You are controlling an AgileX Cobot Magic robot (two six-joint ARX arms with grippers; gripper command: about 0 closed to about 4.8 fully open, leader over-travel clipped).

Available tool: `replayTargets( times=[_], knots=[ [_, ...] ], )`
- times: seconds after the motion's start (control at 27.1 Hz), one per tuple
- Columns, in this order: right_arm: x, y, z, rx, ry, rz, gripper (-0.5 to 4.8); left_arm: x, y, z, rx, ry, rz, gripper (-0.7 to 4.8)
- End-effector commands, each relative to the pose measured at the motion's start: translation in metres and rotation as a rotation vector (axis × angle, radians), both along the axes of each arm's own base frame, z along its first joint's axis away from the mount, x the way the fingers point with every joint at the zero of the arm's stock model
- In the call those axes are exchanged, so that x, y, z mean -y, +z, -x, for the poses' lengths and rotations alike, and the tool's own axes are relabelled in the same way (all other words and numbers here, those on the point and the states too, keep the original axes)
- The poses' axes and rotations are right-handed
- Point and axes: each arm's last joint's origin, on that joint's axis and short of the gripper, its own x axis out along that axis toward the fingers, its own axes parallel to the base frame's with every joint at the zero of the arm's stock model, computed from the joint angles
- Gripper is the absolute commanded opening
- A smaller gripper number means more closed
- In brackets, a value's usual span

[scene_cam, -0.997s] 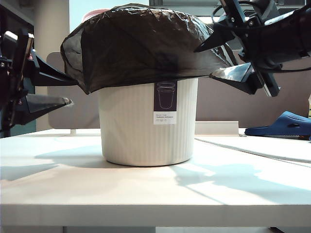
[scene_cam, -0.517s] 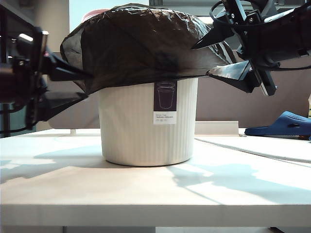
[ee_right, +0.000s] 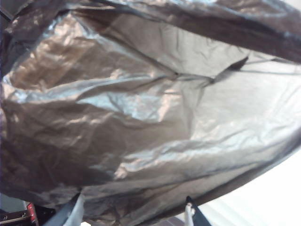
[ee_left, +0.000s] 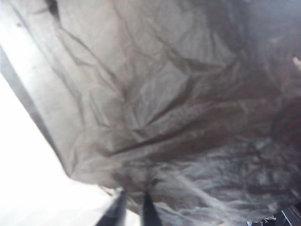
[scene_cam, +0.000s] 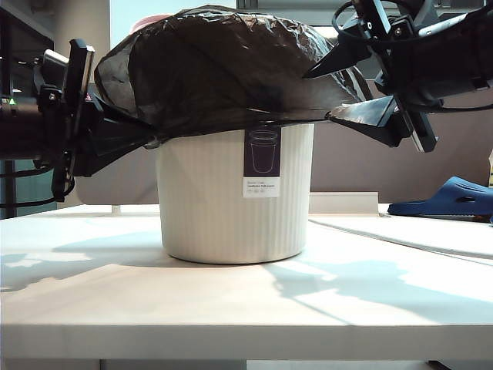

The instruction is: Open the ring lid of the trash can, pull out the black garbage bag inside, and place it on the table.

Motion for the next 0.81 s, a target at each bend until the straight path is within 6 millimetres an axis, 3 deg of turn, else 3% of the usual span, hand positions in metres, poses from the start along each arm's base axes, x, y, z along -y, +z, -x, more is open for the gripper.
replayTargets(
  times=[0.04,0.07,0.63,0.74,0.81],
  knots=[
    [-0.001,0.003,0.0,0.014,0.015,-0.011,2.72,0.001,0.002,0.0,0.021,-0.003,0.0,0.35],
    [-0.001,0.003,0.0,0.014,0.016,-0.011,2.7,0.001,0.002,0.0,0.021,-0.003,0.0,-0.09],
    [-0.001,0.003,0.001,0.006,0.039,-0.018,2.7,-0.004,-0.012,0.018,-0.046,-0.038,0.012,-0.04],
    [-0.001,0.003,0.001,0.006,0.043,-0.018,2.7,-0.005,-0.011,0.017,-0.046,0.024,0.021,1.57],
    [-0.001,0.002,0.001,0.005,0.055,-0.017,2.7,-0.006,-0.011,0.016,-0.047,0.054,0.027,1.58]
  ],
)
